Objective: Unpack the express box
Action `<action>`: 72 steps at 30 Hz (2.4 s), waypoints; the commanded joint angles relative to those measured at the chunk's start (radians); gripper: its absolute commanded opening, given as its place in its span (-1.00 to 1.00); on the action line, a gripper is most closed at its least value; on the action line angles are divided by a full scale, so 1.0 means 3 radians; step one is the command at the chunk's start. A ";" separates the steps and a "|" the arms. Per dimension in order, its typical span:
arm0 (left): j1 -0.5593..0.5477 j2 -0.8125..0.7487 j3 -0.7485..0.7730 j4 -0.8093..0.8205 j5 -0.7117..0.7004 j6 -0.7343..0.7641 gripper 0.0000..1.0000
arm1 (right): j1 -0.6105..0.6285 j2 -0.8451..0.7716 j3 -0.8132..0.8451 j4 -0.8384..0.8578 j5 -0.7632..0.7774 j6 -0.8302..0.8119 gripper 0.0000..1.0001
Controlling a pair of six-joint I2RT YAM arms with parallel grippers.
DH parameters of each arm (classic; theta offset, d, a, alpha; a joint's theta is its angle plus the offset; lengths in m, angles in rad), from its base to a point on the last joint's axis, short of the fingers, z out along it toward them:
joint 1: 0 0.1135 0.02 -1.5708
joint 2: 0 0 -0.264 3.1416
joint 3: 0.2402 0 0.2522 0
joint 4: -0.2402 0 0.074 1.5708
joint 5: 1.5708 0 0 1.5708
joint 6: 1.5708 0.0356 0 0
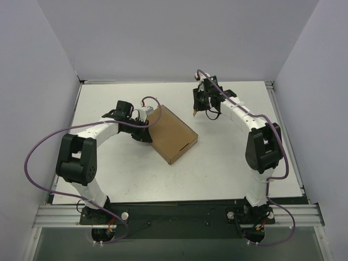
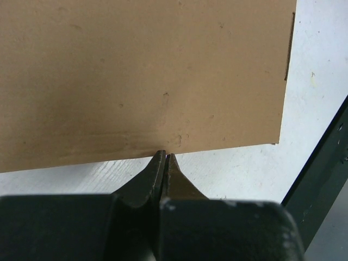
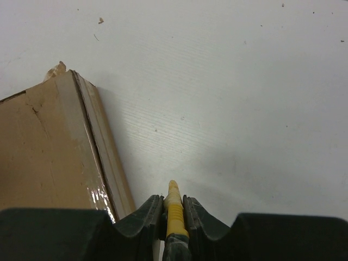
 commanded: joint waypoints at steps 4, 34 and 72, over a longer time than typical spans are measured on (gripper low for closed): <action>-0.0031 0.0138 -0.0040 -0.0100 -0.0229 0.0141 -1.00 | -0.0013 -0.0112 0.0018 0.0021 0.0058 -0.0070 -1.00; -0.0061 0.0159 0.0236 0.0094 0.0068 0.0034 -1.00 | -0.0013 -0.0087 -0.0008 0.0047 -0.0009 -0.0075 -1.00; 0.0557 -0.0434 -0.0684 -0.0371 -0.0116 0.0888 -1.00 | 0.0509 0.0261 0.0442 0.0036 -0.1215 0.0043 -1.00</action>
